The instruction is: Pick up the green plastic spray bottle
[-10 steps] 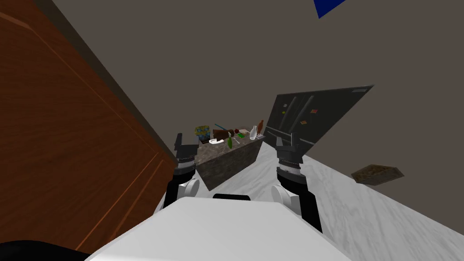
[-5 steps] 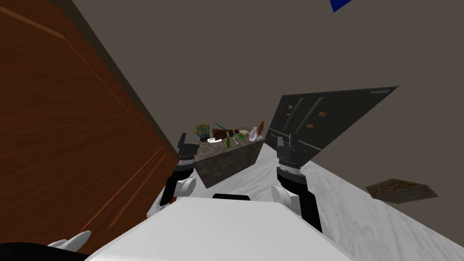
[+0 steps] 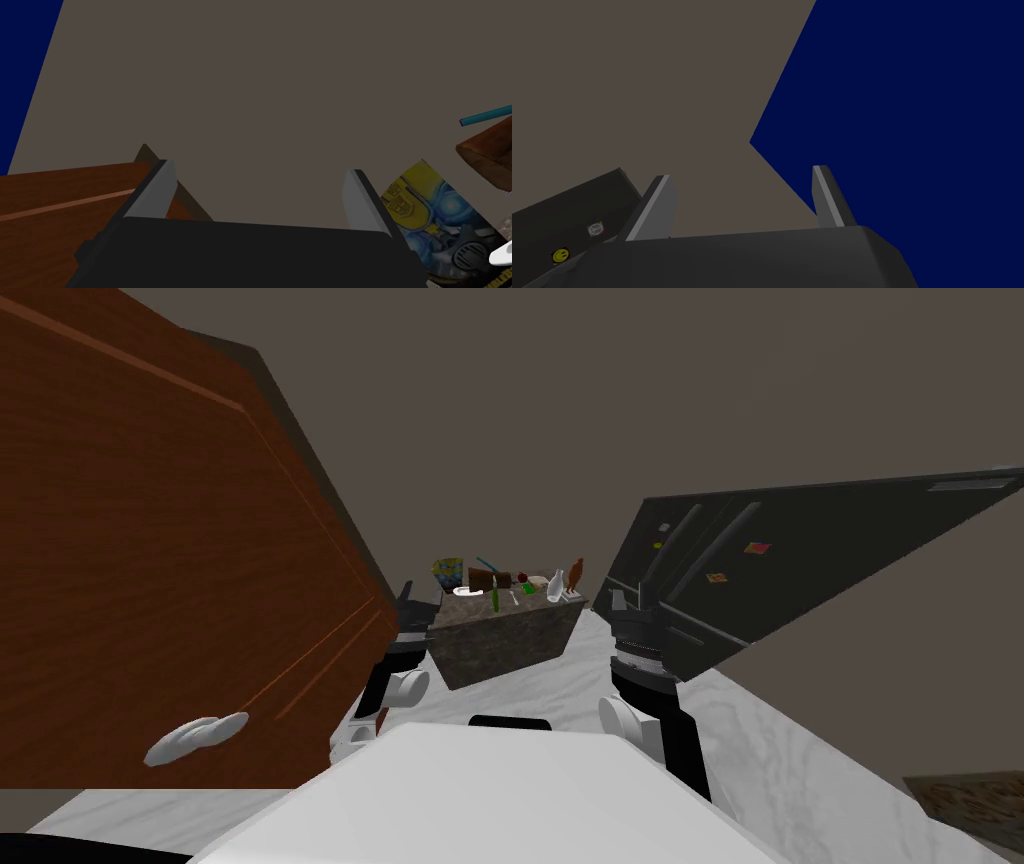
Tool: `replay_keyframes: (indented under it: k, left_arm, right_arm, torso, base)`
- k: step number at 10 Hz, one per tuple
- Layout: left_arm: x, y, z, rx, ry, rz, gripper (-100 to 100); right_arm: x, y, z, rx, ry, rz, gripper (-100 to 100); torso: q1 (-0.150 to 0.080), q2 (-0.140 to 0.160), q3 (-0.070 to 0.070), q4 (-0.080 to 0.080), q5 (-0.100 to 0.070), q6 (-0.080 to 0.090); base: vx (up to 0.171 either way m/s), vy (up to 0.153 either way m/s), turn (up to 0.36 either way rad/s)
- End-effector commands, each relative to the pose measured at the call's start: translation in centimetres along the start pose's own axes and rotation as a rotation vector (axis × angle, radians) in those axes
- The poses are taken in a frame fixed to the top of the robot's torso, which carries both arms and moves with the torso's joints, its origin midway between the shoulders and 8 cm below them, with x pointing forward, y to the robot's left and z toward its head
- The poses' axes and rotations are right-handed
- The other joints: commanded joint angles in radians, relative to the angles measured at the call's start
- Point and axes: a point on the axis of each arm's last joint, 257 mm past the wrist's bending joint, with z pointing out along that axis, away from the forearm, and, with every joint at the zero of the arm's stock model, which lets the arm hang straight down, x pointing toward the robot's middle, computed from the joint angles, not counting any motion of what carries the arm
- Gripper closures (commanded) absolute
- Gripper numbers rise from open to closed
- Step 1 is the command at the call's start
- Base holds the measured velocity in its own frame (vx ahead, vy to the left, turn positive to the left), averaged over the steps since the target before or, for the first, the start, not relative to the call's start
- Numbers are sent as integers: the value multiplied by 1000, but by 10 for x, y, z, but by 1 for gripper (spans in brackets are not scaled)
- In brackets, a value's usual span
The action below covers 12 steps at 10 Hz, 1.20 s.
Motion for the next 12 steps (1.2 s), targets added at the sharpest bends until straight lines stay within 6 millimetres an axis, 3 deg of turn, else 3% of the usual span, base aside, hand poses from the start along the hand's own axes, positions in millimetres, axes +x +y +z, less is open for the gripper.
replay_keyframes:
  k: [1,3,8,12]
  left_arm:
    - [-18,10,8,-31,-37,-55,-100]
    - [-30,16,12,-49,-63,-93,-100]
    - [-85,51,25,-131,-198,-296,-100]
    - [-105,68,26,-172,-258,-398,-100]
  right_arm:
    - [0,0,0,0,0,0,0]
    - [0,0,0,0,0,0,0]
    - [0,0,0,0,0,0,0]
    - [0,0,0,0,0,0,0]
  torso:
    - [0,0,0,0,0,0]
    - [1,2,1,1,0,0]
    - [2,0,0,0,0,0]
    - [12,-7,-4,-2,2,0]
  base:
    - [-85,-341,336]
    - [-71,-300,186]
    - [-57,-300,268]
    - [-13,-176,131]
